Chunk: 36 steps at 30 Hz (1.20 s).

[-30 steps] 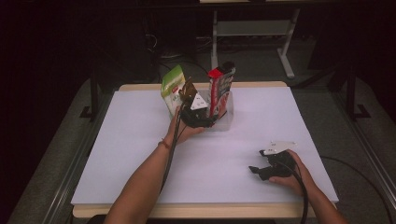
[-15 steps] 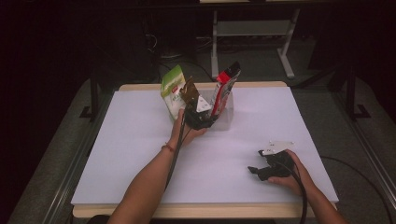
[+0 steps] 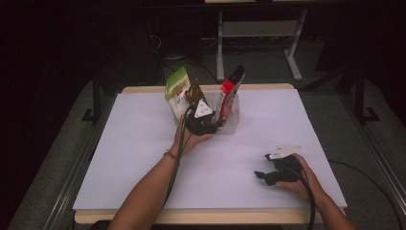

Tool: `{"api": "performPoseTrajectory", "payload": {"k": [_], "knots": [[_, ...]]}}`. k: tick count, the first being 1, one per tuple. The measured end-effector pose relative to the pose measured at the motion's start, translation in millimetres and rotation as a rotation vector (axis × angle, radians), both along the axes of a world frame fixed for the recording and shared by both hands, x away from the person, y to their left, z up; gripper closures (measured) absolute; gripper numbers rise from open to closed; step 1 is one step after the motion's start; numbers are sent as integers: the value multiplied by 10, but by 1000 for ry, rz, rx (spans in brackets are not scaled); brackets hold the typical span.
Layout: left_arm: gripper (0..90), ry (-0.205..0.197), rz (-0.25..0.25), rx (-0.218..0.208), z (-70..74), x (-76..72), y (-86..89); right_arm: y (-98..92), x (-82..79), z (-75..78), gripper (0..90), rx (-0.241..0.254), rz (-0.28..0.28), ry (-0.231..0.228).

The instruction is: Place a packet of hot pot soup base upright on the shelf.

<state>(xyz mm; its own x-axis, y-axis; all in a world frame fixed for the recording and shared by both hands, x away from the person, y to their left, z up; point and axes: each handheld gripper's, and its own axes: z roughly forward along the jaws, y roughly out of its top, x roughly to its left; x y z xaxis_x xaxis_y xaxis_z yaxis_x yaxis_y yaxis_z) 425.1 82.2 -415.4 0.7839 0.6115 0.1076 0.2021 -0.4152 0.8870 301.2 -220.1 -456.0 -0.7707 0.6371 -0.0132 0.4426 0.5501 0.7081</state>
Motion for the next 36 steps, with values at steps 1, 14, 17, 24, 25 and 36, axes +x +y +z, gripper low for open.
{"api": "performPoseTrajectory", "payload": {"k": [1,14,17,24,25,36], "knots": [[462,9,-13,-21,12,-23,28,-2,0,3,220,-2,1,-6],[393,-29,-79,-2,99,-426,446,-71,-33,150,223,45,-26,-69],[366,-43,-78,10,125,-522,583,-88,-42,179,223,50,-32,-80],[334,-58,-56,39,133,-708,890,-95,-55,222,225,52,-42,-105],[334,-58,-50,38,132,-728,935,-89,-56,227,225,48,-41,-110],[318,-79,-13,81,103,-922,1319,-57,-120,273,225,21,-34,-141]]}}
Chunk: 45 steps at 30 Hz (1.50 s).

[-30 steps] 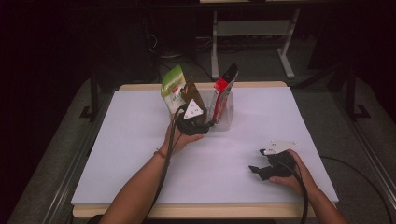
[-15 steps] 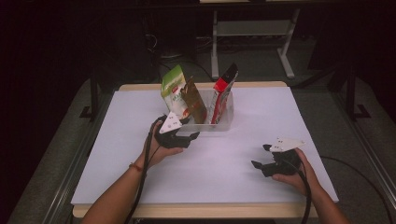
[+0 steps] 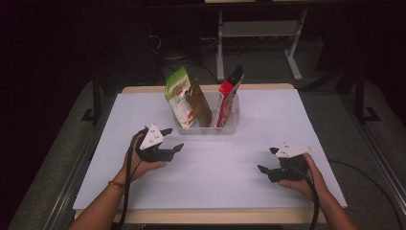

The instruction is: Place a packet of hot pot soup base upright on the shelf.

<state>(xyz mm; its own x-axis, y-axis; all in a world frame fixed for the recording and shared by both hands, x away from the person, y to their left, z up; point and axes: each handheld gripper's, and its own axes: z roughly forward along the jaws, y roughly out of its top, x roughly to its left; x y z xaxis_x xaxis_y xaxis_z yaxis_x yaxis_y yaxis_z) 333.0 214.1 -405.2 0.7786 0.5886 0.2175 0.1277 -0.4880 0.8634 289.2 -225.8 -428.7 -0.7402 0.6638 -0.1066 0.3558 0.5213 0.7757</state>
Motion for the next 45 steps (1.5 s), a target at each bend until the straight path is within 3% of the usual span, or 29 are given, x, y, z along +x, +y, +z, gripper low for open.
{"api": "performPoseTrajectory", "payload": {"k": [7,14,27,40,45], "knots": [[306,-20,14,62,-78,-94,177,43,-21,16,225,-38,5,-22],[300,-12,30,67,-114,-157,369,84,-43,25,225,-57,11,-34],[271,56,58,24,-95,-269,678,47,-51,-42,225,-84,-22,-22],[273,68,98,29,-265,-458,904,-238,-277,-67,225,-43,-76,-64],[272,77,123,-2,-308,-546,1051,-356,-367,-100,225,-30,-94,-79]]}}
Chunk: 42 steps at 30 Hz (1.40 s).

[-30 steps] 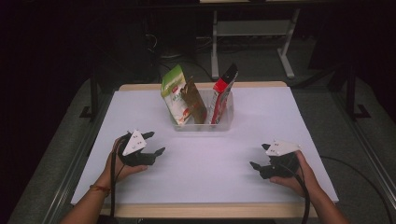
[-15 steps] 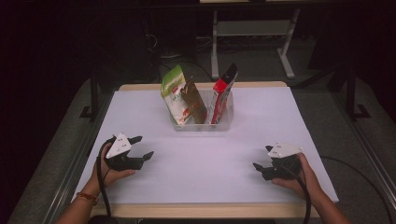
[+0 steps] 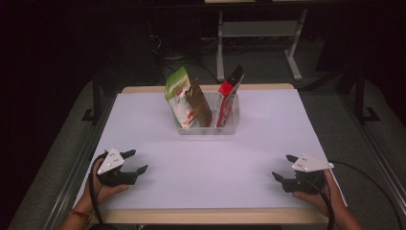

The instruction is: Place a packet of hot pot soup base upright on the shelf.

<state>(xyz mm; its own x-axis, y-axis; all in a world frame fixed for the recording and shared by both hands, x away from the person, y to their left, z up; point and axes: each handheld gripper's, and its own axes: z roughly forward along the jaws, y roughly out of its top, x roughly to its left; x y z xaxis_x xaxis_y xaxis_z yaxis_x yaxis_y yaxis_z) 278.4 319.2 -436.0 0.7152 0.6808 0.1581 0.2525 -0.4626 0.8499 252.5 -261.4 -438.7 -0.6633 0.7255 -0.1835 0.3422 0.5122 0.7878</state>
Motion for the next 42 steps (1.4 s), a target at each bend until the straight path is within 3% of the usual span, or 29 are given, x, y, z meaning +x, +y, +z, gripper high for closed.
{"api": "performPoseTrajectory", "payload": {"k": [7,11,15,21,28,42], "knots": [[262,1,48,-65,-40,-62,171,-122,-126,-59,225,67,-51,-38],[254,8,61,-117,-66,-102,274,-172,-188,-105,225,69,-92,-70],[241,1,80,-152,-58,-155,370,-241,-224,-115,225,114,-133,-80],[228,-15,121,-165,-48,-187,412,-272,-229,-99,224,136,-180,-90],[218,-39,115,-167,-1,-221,379,-206,-253,-103,224,123,-158,-86],[204,-33,126,-162,-8,-211,367,-187,-246,-115,224,114,-148,-83]]}}
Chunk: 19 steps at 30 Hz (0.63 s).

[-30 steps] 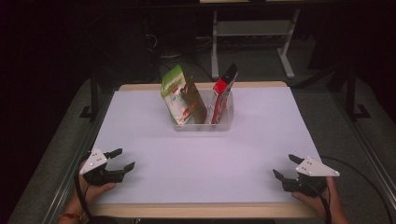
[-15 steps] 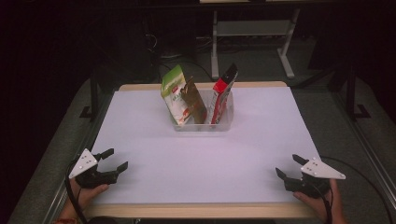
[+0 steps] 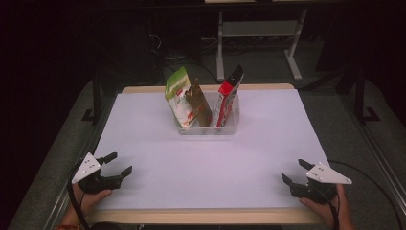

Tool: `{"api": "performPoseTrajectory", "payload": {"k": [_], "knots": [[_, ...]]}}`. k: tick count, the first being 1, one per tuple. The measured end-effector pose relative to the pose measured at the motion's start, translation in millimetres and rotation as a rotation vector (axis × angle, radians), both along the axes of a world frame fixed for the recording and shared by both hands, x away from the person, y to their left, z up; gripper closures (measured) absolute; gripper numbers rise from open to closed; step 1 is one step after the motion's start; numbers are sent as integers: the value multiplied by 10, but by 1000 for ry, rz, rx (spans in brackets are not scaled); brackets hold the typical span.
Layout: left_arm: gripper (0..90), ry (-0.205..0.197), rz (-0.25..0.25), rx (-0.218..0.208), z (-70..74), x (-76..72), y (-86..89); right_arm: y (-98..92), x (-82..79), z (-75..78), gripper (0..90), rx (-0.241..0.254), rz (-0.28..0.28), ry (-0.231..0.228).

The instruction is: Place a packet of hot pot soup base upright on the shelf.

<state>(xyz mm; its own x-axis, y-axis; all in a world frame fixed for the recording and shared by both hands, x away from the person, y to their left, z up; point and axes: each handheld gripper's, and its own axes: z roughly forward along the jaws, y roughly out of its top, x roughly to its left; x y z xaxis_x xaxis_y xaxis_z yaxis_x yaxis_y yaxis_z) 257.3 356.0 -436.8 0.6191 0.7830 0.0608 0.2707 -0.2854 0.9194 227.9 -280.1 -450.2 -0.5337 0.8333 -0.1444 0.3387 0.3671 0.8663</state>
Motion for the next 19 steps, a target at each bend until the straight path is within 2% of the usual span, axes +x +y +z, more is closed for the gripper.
{"api": "performPoseTrajectory", "payload": {"k": [19], "knots": [[200,0,6,-2,1,15,-33,16,-2,-9,224,-8,13,8]]}}
